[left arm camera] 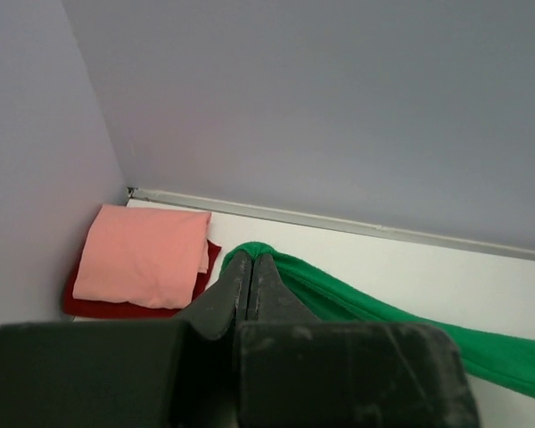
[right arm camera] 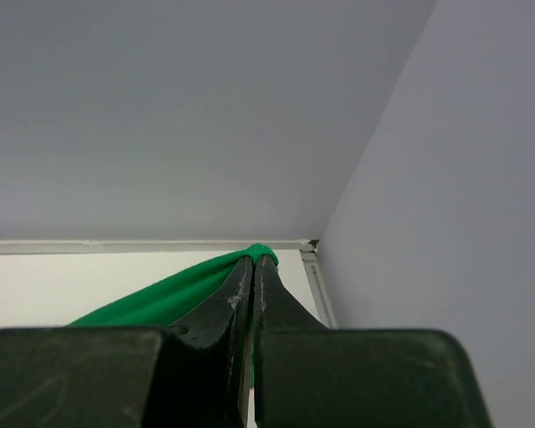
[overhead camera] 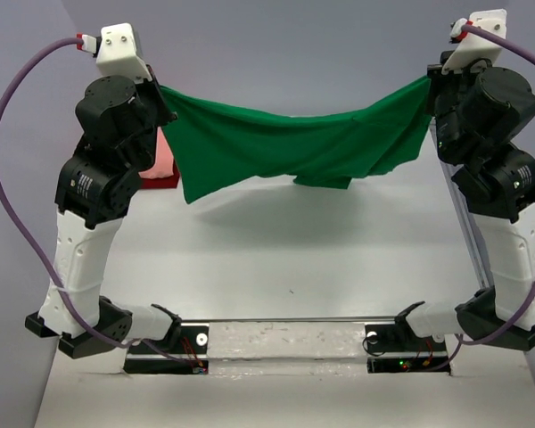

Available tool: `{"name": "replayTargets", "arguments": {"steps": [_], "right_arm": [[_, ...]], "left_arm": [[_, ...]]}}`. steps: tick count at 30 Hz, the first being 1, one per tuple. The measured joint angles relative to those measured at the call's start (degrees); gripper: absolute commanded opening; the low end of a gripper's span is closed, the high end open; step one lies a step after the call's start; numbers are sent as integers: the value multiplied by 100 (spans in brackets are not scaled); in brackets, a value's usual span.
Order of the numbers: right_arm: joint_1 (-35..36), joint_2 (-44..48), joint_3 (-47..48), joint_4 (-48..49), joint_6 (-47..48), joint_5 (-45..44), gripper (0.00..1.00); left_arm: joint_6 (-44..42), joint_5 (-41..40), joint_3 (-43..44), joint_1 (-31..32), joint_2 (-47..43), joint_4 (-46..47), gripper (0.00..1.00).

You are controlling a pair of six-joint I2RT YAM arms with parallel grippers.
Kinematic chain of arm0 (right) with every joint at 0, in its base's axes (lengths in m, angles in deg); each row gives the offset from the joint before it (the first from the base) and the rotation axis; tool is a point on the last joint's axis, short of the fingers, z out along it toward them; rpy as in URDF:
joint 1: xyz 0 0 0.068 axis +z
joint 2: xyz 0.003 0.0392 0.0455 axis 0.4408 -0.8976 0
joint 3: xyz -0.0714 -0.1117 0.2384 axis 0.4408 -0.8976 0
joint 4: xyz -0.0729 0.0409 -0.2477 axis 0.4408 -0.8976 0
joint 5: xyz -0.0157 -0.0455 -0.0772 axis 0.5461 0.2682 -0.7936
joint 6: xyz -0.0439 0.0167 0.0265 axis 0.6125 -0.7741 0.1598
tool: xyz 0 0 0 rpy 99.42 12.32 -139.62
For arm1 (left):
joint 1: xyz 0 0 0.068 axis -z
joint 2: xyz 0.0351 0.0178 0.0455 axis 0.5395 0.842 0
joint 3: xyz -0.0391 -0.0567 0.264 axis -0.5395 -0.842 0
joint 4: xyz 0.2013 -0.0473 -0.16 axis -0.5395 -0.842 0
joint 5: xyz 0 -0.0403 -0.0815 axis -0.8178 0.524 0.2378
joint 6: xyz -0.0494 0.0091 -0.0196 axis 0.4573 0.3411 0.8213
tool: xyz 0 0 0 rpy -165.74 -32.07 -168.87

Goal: Fold and stack the t-shirts
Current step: Flatten out the tshirt

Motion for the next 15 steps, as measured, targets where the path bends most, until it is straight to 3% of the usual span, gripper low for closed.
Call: {"name": "replayTargets", "arguments": {"steps": [7,15], "right_arm": [[-22,-658,323,122,173,-149,0],[-693,-2002,1003,-57,-142,549,0]], "left_arm": [[7,44,688,-9,562,9,0],[111,527,1349,-422,1696,-2,0]]}}
